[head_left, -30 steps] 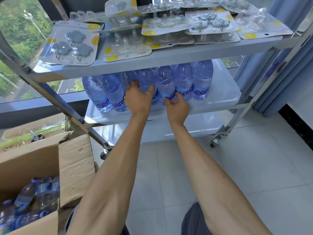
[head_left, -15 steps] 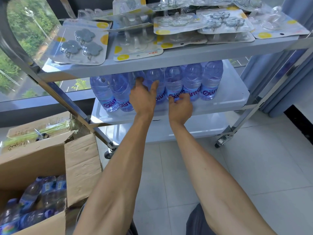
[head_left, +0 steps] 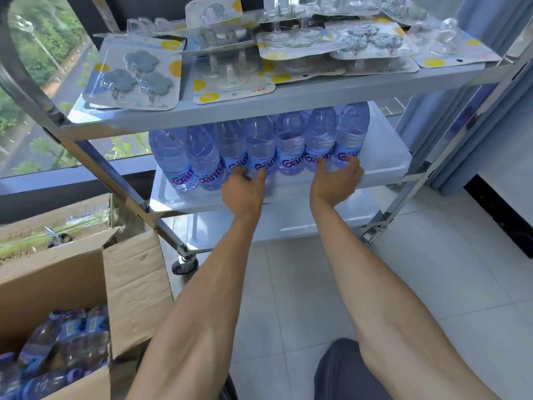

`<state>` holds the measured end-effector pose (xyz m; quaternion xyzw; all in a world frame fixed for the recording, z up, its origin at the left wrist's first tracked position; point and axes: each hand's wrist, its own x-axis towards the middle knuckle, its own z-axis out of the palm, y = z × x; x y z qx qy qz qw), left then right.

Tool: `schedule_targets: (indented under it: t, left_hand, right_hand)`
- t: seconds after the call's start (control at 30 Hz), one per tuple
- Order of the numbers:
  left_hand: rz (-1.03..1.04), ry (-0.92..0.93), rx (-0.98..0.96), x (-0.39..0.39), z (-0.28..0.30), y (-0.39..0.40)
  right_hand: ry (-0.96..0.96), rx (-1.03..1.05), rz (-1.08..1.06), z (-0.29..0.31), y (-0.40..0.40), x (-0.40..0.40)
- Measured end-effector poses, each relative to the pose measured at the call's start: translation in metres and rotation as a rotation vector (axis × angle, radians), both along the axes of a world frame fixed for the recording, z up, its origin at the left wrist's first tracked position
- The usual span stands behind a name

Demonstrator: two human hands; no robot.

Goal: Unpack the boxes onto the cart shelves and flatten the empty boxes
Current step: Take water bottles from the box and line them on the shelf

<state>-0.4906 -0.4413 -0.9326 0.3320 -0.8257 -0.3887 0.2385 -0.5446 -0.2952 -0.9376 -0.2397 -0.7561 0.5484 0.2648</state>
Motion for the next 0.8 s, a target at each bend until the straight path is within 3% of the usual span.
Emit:
schedule_targets:
  t: [0.23, 0.33, 0.43, 0.8]
  left_hand:
    - [0.027, -0.116, 0.009, -0.018, -0.005, 0.009]
    - [-0.005, -0.080, 0.017, -0.010, -0.002, 0.008]
    - [-0.088, 0.030, -0.053, 0.020, -0.007, 0.003]
    - [-0.040, 0.002, -0.142, 0.145, 0.014, -0.084]
  right_hand:
    - [-0.010, 0.004, 0.104, -0.006, 0.019, -0.011]
    - [-0.041, -0.004, 0.118, -0.005, 0.017, -0.005]
    - [-0.060, 0.057, 0.129, -0.008, 0.006, 0.018]
    - [-0.209, 0.076, 0.432, -0.002, -0.087, 0.142]
